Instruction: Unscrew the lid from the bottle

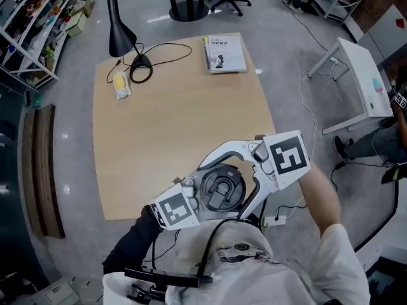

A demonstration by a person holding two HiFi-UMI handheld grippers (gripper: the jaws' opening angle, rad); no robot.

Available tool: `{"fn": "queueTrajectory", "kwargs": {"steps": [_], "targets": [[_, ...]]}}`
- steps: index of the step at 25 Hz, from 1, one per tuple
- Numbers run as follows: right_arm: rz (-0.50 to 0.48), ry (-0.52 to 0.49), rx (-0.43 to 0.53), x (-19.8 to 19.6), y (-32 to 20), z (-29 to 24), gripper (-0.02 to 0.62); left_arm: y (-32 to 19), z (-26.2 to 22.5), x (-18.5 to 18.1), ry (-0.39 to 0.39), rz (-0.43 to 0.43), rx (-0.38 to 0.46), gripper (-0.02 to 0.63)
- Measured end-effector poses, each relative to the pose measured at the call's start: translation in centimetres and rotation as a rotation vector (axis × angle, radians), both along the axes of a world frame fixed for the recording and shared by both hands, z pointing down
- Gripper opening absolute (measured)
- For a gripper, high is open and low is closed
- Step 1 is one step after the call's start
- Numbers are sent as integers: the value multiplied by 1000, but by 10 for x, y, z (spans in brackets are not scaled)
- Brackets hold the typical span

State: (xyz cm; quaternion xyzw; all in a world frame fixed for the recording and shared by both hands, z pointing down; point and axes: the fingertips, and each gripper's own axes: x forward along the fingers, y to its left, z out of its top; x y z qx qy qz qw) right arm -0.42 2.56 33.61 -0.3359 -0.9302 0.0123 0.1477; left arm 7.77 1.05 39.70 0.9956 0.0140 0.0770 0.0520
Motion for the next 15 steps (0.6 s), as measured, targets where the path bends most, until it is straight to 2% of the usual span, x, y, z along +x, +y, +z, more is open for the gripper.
{"fn": "queueTrajectory", "kwargs": {"steps": [1, 3, 5, 7, 8, 9, 10, 12, 15], "targets": [[111, 40, 39, 1, -11, 4, 546, -12, 4, -6, -12, -75, -12, 428], [411, 82, 131, 5, -38, 10, 563, -42, 19, -23, -86, -274, -12, 428], [719, 57, 181, 4, -61, 12, 561, -69, 36, -45, -178, -475, 23, 428], [924, 5, 178, -6, -75, 17, 548, -85, 46, -63, -242, -605, 43, 430], [965, -26, 170, -13, -80, 19, 536, -88, 48, -67, -250, -628, 48, 430], [958, -54, 163, -20, -81, 21, 493, -87, 47, -67, -247, -624, 50, 430], [911, -71, 161, -27, -78, 22, 491, -84, 47, -64, -238, -596, 47, 430], [771, -67, 169, -34, -64, 25, 463, -69, 47, -55, -216, -503, 36, 430], [598, -77, 161, -36, -44, 21, 466, -48, 40, -43, -163, -372, 26, 428]]}}
